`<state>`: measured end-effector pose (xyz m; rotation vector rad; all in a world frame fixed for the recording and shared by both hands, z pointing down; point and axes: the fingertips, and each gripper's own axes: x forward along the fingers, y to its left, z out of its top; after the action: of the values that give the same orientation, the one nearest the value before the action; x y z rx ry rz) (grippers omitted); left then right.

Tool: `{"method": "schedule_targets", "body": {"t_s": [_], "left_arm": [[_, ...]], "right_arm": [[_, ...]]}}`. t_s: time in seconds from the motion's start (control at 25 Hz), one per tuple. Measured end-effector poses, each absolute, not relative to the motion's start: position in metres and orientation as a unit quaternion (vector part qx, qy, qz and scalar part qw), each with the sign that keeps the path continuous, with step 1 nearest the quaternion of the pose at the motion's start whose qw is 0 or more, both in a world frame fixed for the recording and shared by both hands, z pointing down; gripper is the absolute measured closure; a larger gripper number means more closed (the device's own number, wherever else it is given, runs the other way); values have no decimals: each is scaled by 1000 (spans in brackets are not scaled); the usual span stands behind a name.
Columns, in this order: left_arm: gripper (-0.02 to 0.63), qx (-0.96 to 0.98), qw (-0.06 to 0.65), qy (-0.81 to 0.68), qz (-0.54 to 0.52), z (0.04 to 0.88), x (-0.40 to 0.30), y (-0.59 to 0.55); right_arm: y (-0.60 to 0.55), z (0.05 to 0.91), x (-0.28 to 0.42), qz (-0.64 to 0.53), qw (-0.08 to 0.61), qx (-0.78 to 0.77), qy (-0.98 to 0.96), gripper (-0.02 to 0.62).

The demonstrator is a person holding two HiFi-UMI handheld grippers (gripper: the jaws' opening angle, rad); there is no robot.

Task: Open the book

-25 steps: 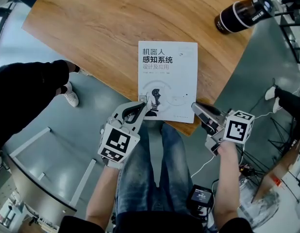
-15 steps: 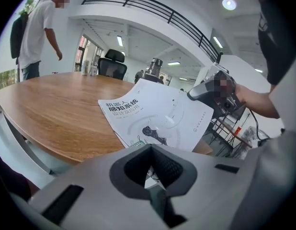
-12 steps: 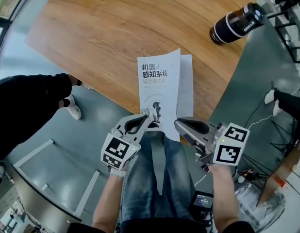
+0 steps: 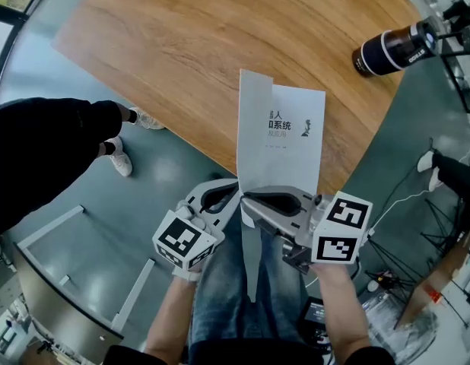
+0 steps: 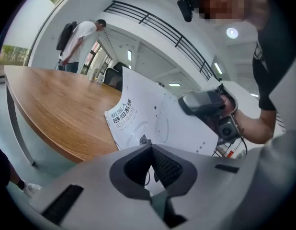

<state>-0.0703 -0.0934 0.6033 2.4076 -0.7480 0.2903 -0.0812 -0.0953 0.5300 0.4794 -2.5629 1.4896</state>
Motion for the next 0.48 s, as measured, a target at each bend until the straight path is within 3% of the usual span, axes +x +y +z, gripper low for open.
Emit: {"method": "schedule_targets", "body": {"t_s": [0.28, 0.48], "left_arm": [[600, 892, 315, -307, 104, 610, -115, -90], [599, 872, 325, -345, 120, 633, -161, -92]], "right_arm": [[-95, 539, -135, 504, 68, 118, -853, 598], [-106, 541, -172, 491, 32, 97, -865, 554]]}}
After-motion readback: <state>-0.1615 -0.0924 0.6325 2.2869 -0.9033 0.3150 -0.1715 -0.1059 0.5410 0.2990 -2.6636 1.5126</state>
